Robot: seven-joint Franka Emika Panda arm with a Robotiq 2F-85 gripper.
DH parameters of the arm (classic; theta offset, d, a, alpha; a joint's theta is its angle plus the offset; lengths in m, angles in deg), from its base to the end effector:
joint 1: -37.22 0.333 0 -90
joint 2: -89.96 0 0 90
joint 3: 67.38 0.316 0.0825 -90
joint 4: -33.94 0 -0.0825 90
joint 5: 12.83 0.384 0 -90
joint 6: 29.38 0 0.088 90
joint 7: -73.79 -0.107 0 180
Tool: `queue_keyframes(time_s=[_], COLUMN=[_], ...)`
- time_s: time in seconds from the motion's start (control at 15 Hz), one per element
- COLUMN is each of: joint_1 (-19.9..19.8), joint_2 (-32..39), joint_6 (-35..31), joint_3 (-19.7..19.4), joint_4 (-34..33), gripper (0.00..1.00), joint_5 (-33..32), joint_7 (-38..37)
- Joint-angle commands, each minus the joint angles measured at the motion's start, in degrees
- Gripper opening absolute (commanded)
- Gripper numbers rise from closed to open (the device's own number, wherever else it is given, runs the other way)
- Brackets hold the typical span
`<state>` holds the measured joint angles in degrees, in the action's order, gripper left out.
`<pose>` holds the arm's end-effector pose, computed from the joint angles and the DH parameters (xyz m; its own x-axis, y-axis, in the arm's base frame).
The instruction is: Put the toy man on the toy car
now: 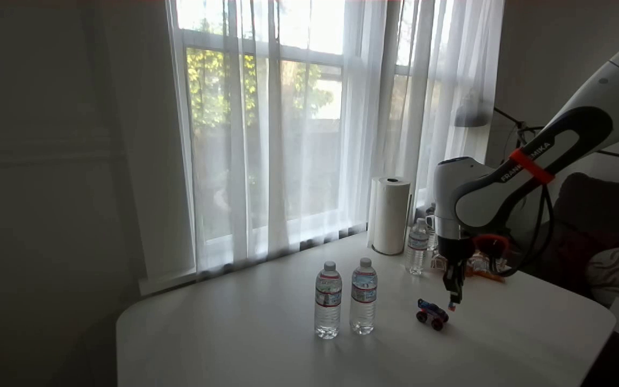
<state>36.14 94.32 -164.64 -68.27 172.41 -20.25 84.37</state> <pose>0.4769 -0.0181 0.2681 0.9597 0.2393 -0.1477 0.2492 -0.9670 0.0530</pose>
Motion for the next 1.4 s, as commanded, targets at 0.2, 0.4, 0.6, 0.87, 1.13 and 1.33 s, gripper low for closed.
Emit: queue_keyframes(time_s=[0.2, 0.4, 0.6, 0.87, 1.13, 1.33], joint_1=[0.21, 0.32, 0.36, 0.4, 0.41, 0.42], joint_2=[0.96, 1.33, 1.75, 2.29, 2.64, 3.0], joint_6=[-2.28, -2.94, -3.24, -3.92, -4.94, -5.37], joint_3=[0.41, 0.57, 0.69, 0.78, 0.76, 0.82], joint_4=[-0.44, -0.42, -0.46, -0.56, -0.6, -0.64], gripper=[0.03, 0.03, 0.03, 0.03, 0.03, 0.03], joint_5=[2.07, 2.45, 3.12, 3.29, 3.22, 3.4], joint_7=[-1.37, -2.1, -2.73, -3.68, -4.45, -4.62])
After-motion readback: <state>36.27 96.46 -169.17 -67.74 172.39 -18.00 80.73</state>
